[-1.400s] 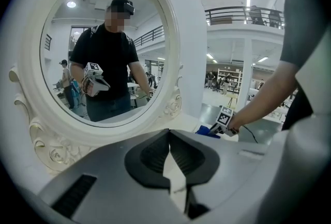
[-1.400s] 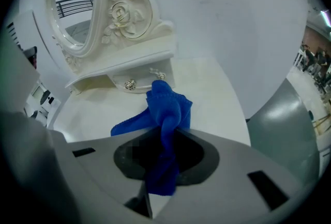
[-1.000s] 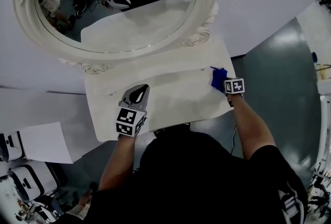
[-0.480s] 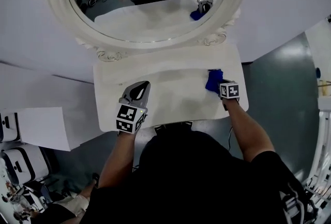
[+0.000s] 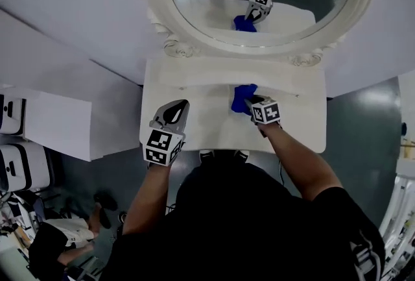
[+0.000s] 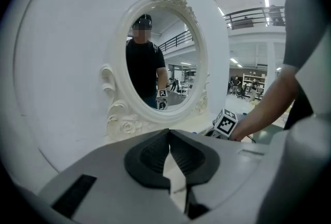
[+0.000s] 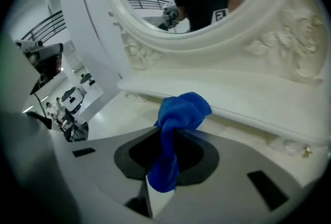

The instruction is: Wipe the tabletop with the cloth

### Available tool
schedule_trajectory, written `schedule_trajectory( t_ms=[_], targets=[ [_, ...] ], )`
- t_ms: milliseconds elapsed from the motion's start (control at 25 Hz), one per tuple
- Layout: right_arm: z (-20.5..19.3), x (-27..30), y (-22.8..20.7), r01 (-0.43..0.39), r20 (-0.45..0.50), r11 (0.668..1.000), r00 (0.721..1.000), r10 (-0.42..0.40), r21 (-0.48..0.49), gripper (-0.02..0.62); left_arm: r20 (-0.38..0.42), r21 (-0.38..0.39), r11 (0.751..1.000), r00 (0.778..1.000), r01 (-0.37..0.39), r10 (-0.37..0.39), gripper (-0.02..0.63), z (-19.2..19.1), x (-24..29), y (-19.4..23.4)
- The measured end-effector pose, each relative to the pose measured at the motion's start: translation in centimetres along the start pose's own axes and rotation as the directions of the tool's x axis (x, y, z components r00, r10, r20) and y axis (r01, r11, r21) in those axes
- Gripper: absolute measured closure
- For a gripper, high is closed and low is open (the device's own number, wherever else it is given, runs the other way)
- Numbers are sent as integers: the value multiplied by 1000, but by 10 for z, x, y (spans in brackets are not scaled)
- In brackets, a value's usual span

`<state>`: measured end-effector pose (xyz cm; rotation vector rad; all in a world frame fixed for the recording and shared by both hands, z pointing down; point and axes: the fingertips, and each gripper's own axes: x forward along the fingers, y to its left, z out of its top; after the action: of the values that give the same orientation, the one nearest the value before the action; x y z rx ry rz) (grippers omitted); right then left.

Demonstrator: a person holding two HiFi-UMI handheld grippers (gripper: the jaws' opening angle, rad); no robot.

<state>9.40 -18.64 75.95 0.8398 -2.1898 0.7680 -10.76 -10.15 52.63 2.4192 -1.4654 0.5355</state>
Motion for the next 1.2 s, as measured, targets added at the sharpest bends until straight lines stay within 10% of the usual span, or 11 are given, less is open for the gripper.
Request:
schedule_trajectory(
  t_ms=[600, 1200],
  targets=[
    [23, 130, 308, -452, -186, 870, 889, 419, -199, 534, -17, -115, 969, 976, -218, 218, 594, -61, -125, 98],
    [-33, 192, 374, -477, -354, 856, 849, 392, -199, 534, -59, -164, 946, 960, -278, 272, 595, -106, -175, 139]
  ],
)
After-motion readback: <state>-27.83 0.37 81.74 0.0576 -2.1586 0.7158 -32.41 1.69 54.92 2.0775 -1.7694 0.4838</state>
